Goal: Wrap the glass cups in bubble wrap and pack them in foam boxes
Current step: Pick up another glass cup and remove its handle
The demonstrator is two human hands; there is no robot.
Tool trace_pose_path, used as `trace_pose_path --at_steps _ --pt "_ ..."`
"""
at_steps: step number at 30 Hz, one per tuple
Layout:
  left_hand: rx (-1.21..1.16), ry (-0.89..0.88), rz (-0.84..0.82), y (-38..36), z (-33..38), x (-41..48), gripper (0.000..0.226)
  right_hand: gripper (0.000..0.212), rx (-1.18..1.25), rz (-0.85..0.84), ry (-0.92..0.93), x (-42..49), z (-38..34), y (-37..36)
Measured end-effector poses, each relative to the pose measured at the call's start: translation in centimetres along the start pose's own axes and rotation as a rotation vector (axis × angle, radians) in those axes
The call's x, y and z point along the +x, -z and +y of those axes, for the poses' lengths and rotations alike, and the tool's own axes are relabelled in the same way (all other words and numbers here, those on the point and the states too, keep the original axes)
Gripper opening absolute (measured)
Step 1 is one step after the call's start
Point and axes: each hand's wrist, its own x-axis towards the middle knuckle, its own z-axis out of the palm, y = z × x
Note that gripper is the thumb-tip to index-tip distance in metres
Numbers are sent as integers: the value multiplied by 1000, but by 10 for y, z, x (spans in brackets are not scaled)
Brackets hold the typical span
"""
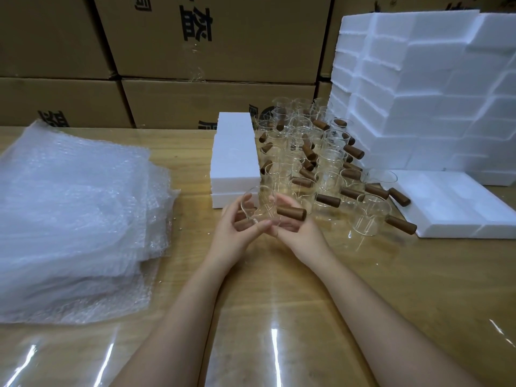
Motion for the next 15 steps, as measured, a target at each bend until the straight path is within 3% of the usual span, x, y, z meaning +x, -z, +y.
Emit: trace_pose_path --at_steps 4,8,12,15 --pt "-71 30 11 1 1 0 62 60 -25 59 22 -1 2 0" --pt "-309 120 -7 4 6 -2 51 56 -29 68 53 -3 1 -1" --pt "-370 145 -139 8 10 -2 46 79 -22 -28 17 -3 4 -3" --pt "-287 145 -110 5 10 -2 34 61 -65 30 48 -5 3 -5"
